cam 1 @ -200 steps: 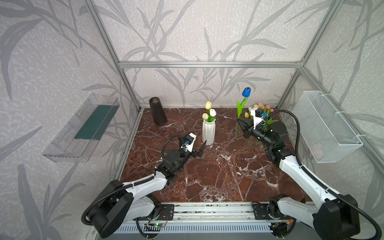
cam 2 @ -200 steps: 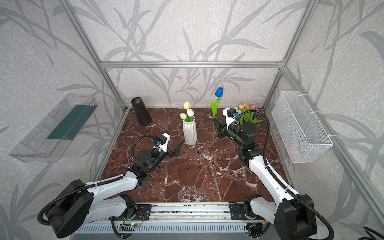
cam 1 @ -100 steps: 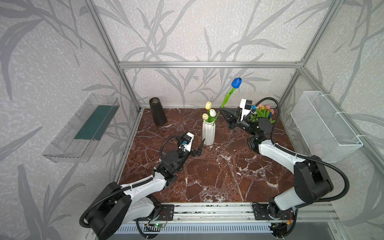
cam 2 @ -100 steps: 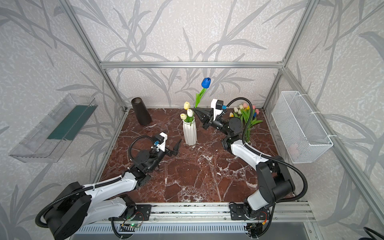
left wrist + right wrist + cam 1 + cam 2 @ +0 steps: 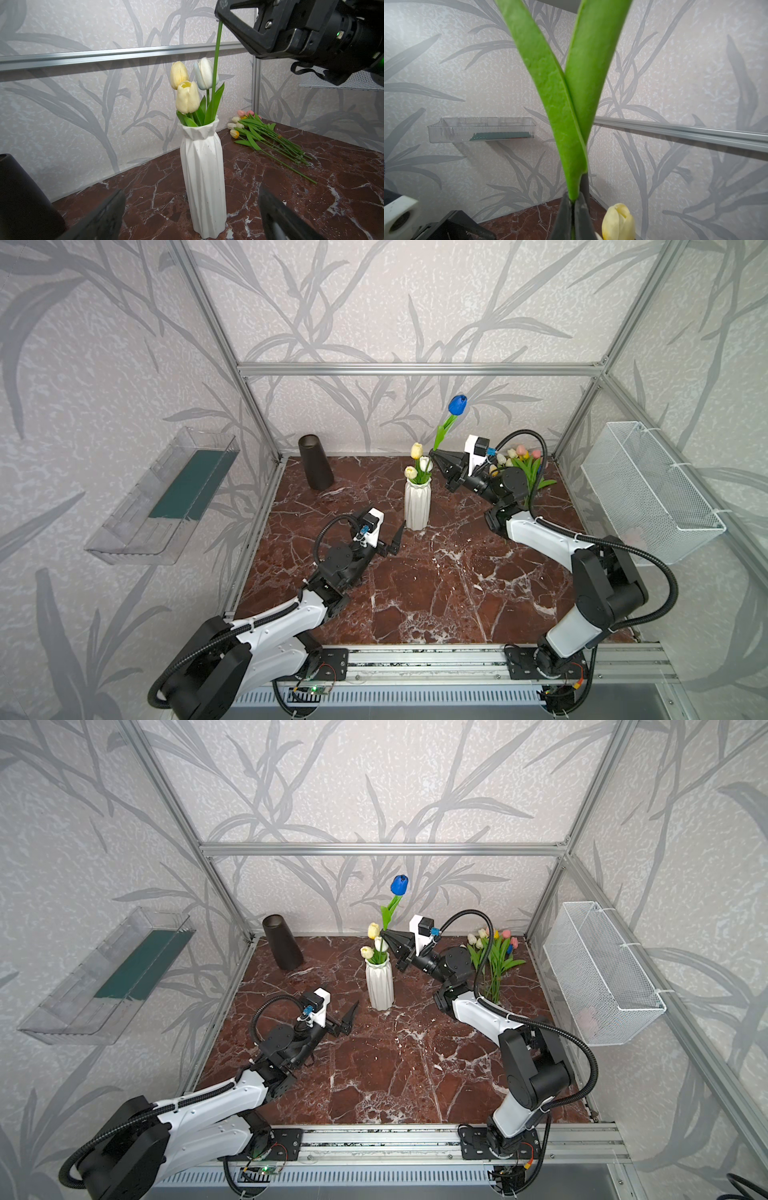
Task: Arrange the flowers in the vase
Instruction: 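Lower the blue tulip stem into the white vase with the right gripper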
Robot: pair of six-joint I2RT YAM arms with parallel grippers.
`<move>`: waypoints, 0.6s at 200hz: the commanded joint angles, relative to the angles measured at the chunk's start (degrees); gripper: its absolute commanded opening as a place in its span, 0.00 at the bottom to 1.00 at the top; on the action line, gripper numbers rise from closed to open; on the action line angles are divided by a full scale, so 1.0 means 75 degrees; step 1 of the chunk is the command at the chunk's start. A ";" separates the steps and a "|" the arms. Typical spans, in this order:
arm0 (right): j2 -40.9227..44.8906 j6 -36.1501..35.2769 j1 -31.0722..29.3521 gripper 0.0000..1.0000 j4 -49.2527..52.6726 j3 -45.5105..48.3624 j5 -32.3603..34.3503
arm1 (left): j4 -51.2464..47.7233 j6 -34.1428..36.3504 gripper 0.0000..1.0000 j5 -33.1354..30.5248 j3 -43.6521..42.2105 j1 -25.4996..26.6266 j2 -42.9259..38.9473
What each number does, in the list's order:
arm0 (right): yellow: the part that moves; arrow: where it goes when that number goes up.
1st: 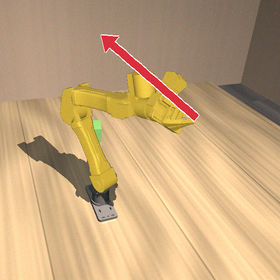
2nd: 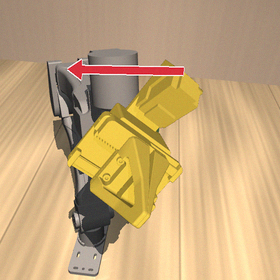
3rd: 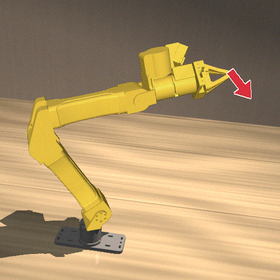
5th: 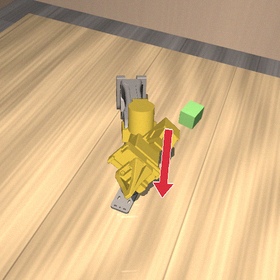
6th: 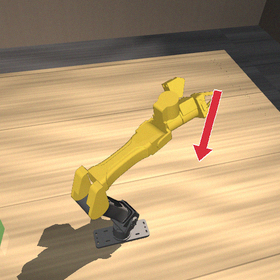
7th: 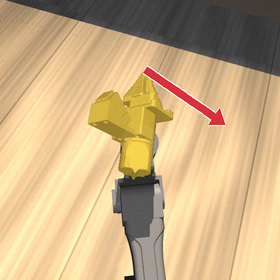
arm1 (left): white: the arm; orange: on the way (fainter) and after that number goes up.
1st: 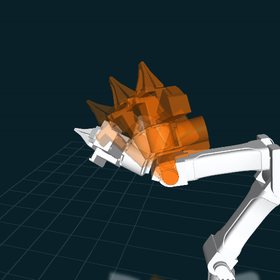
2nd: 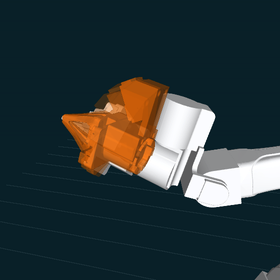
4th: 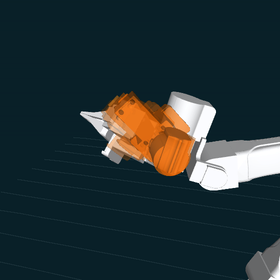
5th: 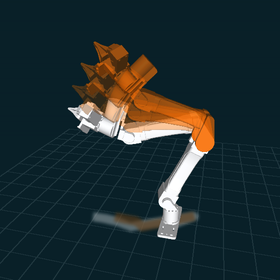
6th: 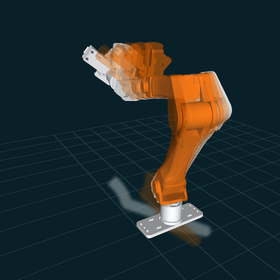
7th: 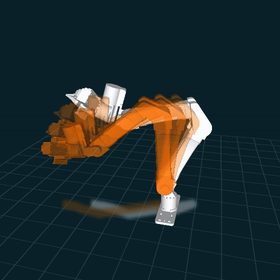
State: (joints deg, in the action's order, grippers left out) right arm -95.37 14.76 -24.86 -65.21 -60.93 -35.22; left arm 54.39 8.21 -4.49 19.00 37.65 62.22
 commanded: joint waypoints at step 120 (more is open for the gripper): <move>-0.0138 -0.1485 -0.0398 0.00 0.1738 0.0054 -0.0140 | 0.0213 0.0056 0.99 0.0006 -0.0094 -0.0004 0.0118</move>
State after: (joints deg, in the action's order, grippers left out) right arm -96.77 7.51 -26.44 -55.33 -60.97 -35.59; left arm 54.48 8.40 -4.62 18.87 37.65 62.94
